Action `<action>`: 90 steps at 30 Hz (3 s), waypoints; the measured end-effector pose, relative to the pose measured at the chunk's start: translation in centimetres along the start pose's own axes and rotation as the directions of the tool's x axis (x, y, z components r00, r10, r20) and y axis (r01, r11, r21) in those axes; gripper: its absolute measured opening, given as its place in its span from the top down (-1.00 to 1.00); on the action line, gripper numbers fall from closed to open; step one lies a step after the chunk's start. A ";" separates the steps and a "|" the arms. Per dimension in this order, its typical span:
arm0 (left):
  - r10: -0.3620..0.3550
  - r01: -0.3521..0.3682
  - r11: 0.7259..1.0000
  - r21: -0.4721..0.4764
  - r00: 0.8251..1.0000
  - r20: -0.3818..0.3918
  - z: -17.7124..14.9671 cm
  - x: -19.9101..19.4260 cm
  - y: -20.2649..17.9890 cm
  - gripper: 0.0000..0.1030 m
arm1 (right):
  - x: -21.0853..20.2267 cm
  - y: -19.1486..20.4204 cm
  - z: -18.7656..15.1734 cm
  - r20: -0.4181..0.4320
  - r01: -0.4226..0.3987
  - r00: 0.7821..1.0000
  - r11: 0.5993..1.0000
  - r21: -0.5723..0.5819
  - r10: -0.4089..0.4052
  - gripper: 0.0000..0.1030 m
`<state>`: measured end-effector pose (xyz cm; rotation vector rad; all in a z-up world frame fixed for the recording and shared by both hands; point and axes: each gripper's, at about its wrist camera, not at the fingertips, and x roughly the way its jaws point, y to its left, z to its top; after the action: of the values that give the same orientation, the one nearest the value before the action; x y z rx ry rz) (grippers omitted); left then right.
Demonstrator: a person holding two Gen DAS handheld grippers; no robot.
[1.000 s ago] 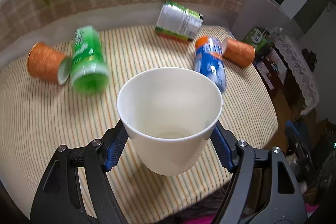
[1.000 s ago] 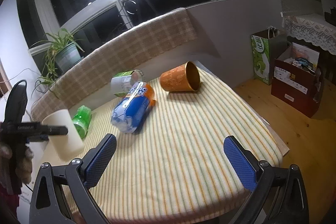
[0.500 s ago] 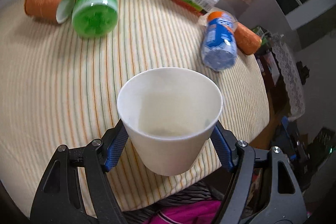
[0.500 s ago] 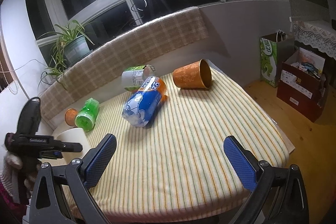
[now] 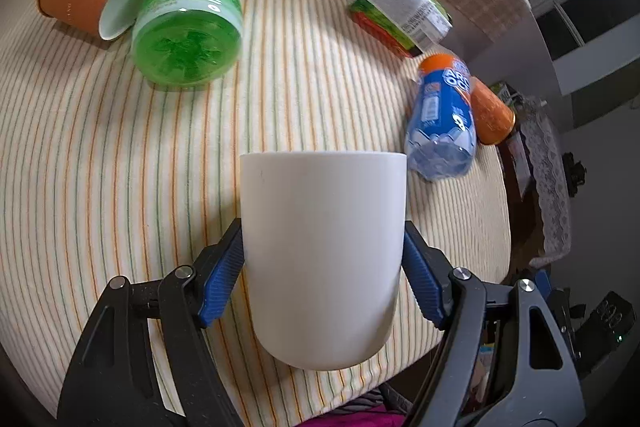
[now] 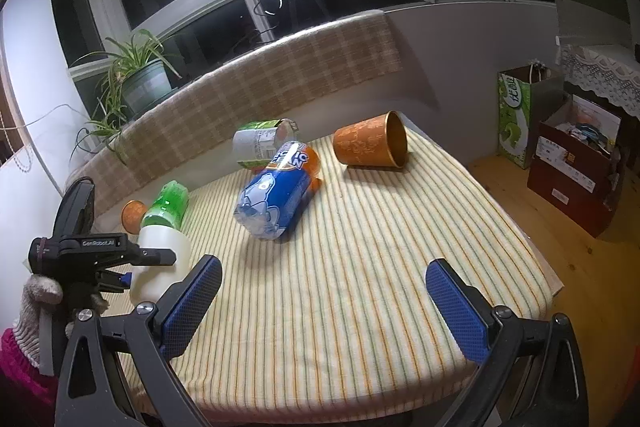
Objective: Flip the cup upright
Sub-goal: 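Lift the white cup with the left gripper and rotate it, then lower the white cup onto the bedspread and open the left gripper, then close the right gripper around the white cup's body, then turn the white cup rim-up with the right gripper and lower it onto the bedspread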
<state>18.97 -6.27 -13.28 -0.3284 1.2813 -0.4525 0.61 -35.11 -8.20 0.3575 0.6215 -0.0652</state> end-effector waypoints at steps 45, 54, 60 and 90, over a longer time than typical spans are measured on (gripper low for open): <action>0.131 -0.078 0.987 -0.142 0.902 0.412 -16.9 -14.0 6.8 -0.51 | 20.6 15.5 3.3 -0.670 -0.410 0.647 0.907 0.097 0.365 -0.74; 0.120 -0.077 0.991 -0.114 0.887 0.445 -17.4 -14.9 5.9 -0.51 | 22.5 15.9 2.3 -0.703 -0.399 0.598 0.904 0.156 0.385 -0.47; 0.120 -0.082 0.991 -0.103 0.881 0.458 -17.4 -15.1 5.4 -0.51 | 22.5 15.7 2.4 -0.691 -0.402 0.607 0.902 0.158 0.392 -0.44; 0.114 -0.091 0.993 -0.070 0.866 0.487 -17.6 -15.3 3.7 -0.51 | 12.3 17.6 0.2 -0.245 -0.339 0.936 0.836 -0.432 0.253 -0.43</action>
<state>-0.81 4.80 -6.70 -0.3825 0.8047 -0.2260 13.66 -18.10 -9.77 -0.0174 0.7298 0.4192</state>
